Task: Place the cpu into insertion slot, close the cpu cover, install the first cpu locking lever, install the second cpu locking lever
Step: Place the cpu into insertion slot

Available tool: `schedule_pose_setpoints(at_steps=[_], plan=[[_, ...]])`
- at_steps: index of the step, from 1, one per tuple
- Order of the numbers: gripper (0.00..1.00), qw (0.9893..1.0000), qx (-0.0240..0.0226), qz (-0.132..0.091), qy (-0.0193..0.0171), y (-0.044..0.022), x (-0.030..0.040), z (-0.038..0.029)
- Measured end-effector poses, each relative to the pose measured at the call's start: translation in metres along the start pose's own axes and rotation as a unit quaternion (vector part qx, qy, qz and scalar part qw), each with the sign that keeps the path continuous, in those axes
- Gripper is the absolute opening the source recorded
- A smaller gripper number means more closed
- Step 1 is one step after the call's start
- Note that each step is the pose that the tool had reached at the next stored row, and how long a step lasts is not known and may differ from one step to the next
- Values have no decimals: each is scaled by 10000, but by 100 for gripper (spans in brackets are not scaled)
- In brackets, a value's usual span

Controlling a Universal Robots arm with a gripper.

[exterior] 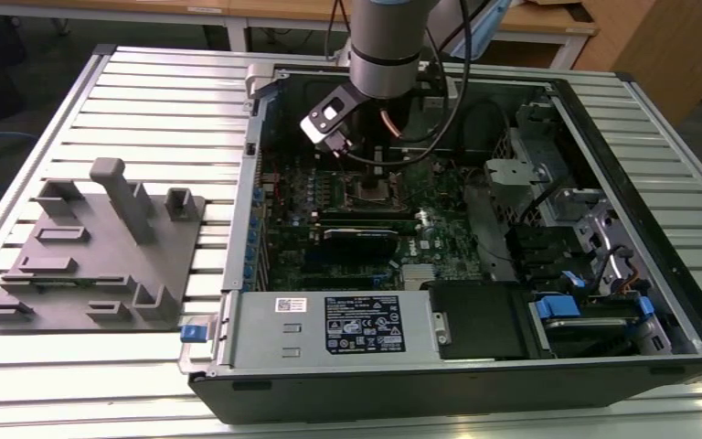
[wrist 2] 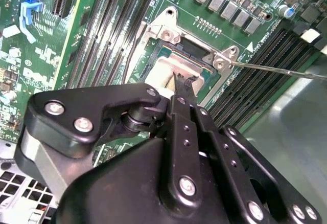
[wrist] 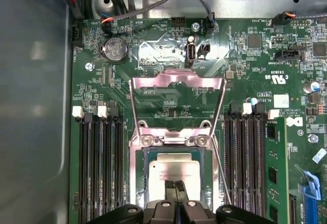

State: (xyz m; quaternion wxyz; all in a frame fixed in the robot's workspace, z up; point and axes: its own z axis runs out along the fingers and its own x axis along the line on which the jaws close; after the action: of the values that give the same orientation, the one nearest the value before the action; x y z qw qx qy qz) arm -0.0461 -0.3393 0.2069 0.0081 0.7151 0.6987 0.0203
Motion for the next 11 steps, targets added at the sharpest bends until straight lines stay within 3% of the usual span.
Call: schedule_pose_setpoints(at_steps=[11], plan=[[10,10000,0,18,-2,21,2,74]])
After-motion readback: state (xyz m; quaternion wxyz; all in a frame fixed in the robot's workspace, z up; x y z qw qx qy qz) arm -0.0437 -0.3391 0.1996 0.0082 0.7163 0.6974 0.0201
